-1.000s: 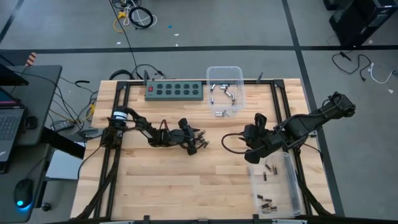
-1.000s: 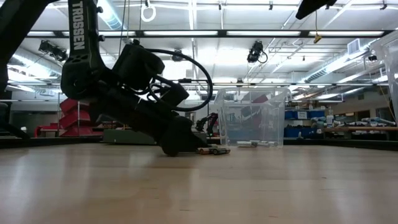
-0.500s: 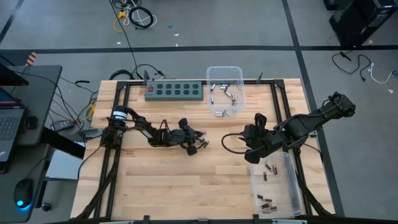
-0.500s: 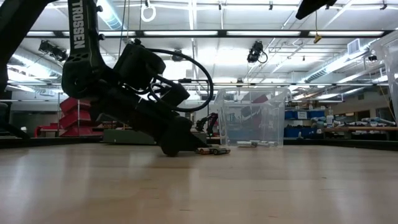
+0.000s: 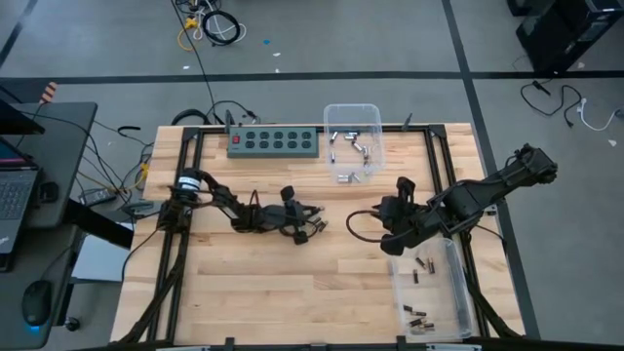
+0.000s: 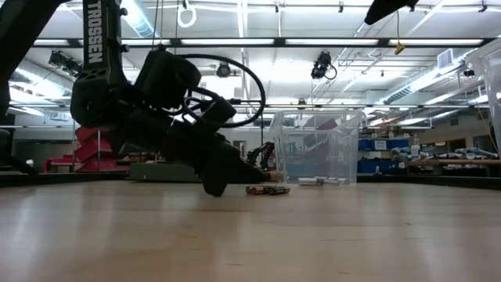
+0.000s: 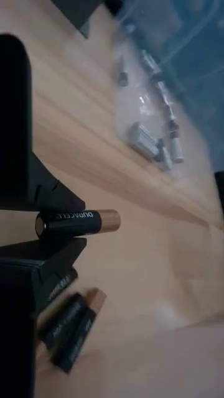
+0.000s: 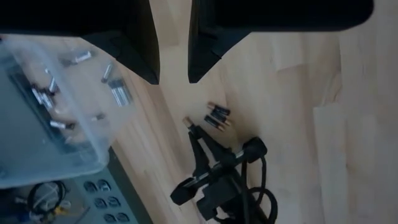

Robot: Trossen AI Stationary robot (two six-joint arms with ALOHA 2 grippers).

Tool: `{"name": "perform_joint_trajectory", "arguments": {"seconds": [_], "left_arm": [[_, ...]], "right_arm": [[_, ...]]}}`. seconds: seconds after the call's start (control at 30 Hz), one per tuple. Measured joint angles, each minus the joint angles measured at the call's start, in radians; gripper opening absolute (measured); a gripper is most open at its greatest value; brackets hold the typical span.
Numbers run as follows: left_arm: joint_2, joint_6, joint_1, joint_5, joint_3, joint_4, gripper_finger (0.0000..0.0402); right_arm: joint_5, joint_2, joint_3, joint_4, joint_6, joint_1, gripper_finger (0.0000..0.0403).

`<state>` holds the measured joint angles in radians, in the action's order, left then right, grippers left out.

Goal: Sort batteries
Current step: Put the black battery into the bottom transparent bin

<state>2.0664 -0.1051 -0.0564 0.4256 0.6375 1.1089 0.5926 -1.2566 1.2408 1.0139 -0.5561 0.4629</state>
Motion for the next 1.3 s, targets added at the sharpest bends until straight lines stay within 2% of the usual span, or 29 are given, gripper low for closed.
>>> {"name": "perform_joint_trajectory", "arguments": {"seconds": [0.3, 0.5, 0.63, 0.8, 1.13, 1.3], "left_arm": [[-0.147, -0.070, -0.031, 0.109, -0.061, 0.015, 0.0044], [-0.289, -0.174, -0.063, 0.111, -0.123, 0.151, 0.0043], [-0.343, -0.248, -0.075, 0.067, -0.158, 0.286, 0.0043], [-0.357, -0.298, -0.080, -0.068, -0.188, 0.450, 0.0043], [-0.357, -0.309, -0.079, -0.127, -0.171, 0.453, 0.0042], [-0.357, -0.332, -0.078, -0.189, -0.128, 0.454, 0.0042]], "right_arm": [[0.000, -0.001, -0.136, -0.200, 0.130, -0.022, 0.0069], [-0.015, -0.001, -0.202, -0.436, 0.297, -0.071, 0.0070], [-0.048, -0.001, -0.247, -0.698, 0.495, -0.096, 0.0071], [-0.192, 0.000, -0.341, -1.054, 0.712, -0.122, 0.0073], [-0.241, -0.001, -0.528, -1.511, 0.821, -0.197, 0.0078], [-0.365, -0.001, -0.577, -1.671, 0.832, -0.223, 0.0093]]}}
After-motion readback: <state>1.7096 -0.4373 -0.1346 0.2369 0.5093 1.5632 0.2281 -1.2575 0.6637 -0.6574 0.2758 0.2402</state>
